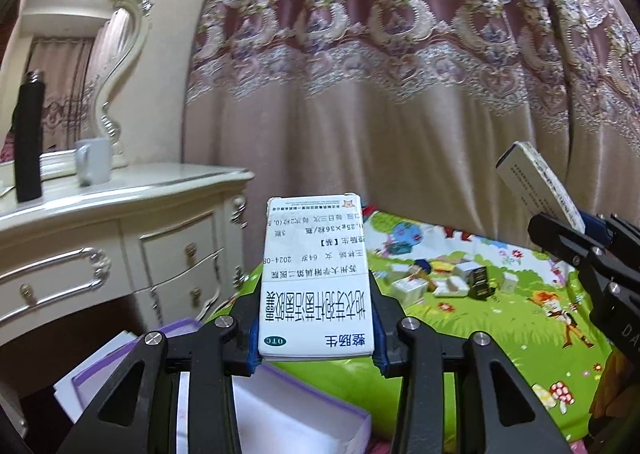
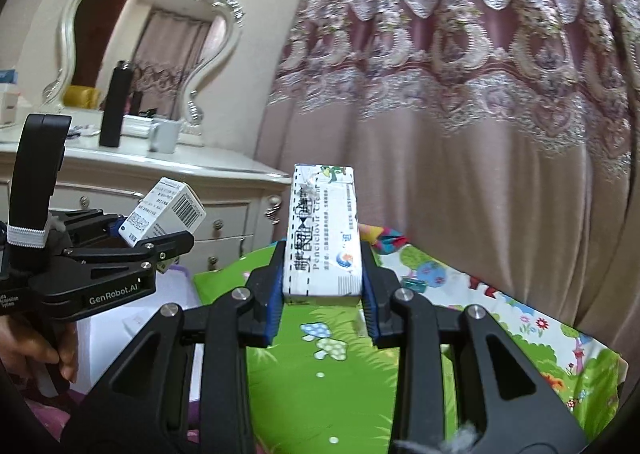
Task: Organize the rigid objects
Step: 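Lift both held boxes and carry them over the storage box, then open both tools to release the boxes into the storage box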
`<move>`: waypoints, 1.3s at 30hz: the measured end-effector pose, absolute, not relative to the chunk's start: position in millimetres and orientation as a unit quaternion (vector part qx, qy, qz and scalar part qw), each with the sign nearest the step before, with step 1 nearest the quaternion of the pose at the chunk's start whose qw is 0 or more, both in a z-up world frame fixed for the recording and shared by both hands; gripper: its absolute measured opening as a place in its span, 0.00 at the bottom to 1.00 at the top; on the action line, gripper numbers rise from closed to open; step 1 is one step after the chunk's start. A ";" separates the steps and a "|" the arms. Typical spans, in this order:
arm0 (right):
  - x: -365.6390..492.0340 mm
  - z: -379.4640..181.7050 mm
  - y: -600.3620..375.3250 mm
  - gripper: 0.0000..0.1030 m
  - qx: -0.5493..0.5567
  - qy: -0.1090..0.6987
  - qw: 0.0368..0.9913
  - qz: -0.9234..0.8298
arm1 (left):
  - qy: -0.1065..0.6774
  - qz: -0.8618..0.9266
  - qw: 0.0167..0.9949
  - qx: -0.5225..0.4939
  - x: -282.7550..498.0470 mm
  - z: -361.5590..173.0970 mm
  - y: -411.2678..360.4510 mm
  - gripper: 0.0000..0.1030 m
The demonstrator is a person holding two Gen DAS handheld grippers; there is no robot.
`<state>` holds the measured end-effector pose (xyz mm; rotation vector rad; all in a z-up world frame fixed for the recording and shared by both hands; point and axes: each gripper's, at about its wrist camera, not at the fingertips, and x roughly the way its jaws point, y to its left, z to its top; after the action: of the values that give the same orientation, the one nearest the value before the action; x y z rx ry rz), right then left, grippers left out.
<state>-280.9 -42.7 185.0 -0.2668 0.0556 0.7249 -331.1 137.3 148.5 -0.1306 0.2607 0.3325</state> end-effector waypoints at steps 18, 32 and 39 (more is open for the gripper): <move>-300.5 143.8 50.7 0.36 -0.249 0.100 0.843 0.466 | 0.249 0.242 0.924 -0.161 -361.2 75.1 212.9 0.41; -295.6 79.2 122.5 0.36 -0.324 0.218 0.753 0.530 | 0.312 0.287 0.868 -0.258 -372.5 26.7 260.7 0.41; -287.4 61.9 130.6 0.46 -0.298 0.256 0.738 0.549 | 0.348 0.323 0.837 -0.270 -371.2 7.9 271.4 0.66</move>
<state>-287.4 130.6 61.9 -0.6550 0.5613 1.2062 -371.2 271.4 7.9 -0.5720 0.7368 0.6836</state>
